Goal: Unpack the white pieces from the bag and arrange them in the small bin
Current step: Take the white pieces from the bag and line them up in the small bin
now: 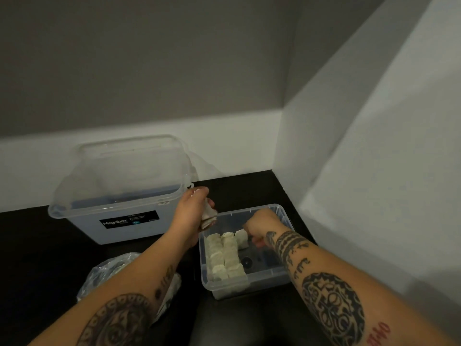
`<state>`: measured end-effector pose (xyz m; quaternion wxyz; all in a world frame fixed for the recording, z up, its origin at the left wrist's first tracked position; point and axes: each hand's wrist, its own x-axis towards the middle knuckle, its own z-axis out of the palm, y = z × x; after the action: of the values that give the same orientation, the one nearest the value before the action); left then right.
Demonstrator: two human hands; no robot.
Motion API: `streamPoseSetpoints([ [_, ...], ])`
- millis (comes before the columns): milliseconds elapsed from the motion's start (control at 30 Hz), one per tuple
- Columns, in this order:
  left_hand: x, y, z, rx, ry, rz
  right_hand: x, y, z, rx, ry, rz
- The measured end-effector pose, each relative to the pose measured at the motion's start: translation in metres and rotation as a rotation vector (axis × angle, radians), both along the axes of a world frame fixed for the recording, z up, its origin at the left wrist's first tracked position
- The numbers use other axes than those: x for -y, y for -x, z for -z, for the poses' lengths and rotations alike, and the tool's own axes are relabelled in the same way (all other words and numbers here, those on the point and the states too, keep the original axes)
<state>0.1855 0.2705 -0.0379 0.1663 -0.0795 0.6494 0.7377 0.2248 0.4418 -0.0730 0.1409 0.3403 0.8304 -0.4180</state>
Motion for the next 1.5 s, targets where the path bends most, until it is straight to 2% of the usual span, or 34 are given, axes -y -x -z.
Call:
streamPoseSetpoints([
  [100, -0.012, -0.009, -0.005, 0.183, -0.178, 0.093, -0.005, -0.007, -0.019, -0.275, 0.013, -0.083],
  [167, -0.02, -0.014, -0.003, 0.228, -0.217, 0.123, -0.008, -0.017, -0.033, -0.454, 0.118, -0.05],
  [233, -0.026, -0.018, 0.001, 0.262, -0.234, 0.145, -0.011, -0.026, -0.043, -0.539, 0.258, -0.02],
  [367, -0.033, -0.021, 0.005, 0.142, -0.131, 0.273, -0.017, -0.039, -0.048, -0.531, 0.334, -0.09],
  [500, -0.038, -0.023, 0.008, 0.02, 0.009, 0.25, -0.022, -0.045, -0.044, -0.539, 0.37, -0.107],
  [767, -0.042, -0.028, 0.011, -0.07, 0.0, 0.221, -0.025, -0.043, -0.032, -0.463, 0.603, -0.117],
  [1067, -0.035, -0.023, 0.017, -0.134, 0.023, 0.216, -0.018, -0.033, -0.033, -0.509, 0.554, -0.114],
  [1267, -0.029, -0.02, 0.022, -0.182, 0.052, 0.222, -0.025, -0.027, -0.04, -0.585, 0.359, -0.185],
  [1500, -0.028, -0.016, 0.023, -0.207, 0.047, 0.21, -0.025, -0.027, -0.032, -0.631, 0.261, -0.234],
])
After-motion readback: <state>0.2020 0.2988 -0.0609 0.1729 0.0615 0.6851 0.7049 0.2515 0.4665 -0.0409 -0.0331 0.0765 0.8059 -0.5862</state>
